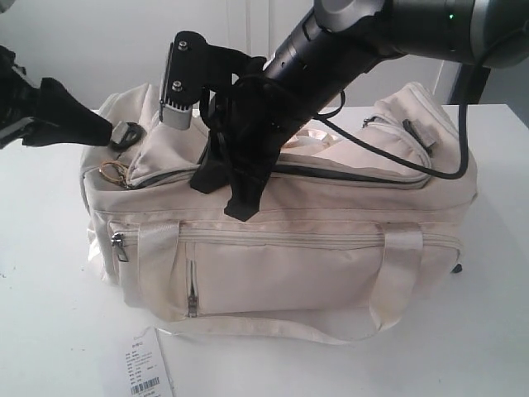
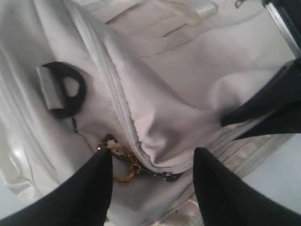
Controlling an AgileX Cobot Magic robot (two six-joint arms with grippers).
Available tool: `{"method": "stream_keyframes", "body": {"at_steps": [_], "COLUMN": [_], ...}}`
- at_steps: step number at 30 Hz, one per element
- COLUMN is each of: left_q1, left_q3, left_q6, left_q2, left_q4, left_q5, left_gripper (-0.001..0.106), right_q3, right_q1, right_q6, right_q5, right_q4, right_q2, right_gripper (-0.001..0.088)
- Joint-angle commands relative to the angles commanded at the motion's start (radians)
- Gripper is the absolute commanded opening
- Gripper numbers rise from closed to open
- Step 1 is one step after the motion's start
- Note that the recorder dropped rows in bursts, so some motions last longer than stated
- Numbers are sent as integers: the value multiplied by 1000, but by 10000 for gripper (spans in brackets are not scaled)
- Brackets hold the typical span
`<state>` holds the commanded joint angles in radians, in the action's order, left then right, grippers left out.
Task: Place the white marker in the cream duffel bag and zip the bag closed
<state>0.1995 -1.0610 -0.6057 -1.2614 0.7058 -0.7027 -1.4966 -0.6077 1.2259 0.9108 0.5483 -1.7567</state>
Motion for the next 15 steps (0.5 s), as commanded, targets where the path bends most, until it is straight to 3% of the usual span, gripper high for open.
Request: {"method": "stream_keyframes", "body": {"at_steps": [3,15], "left_q1": [36,38], "left_q3": [0,0], "left_q6": [15,83], "left_q2": [-25,-105], "left_q4": [-28,-94], "left_q5": [64,99], "left_gripper": [551,551], "right_q3": [0,0], "right_q1": [0,0], "right_q6": [0,-27], "right_q5": [2,4], "right_q4": [0,0], "right_q2": [0,0], "right_gripper": [0,0]}}
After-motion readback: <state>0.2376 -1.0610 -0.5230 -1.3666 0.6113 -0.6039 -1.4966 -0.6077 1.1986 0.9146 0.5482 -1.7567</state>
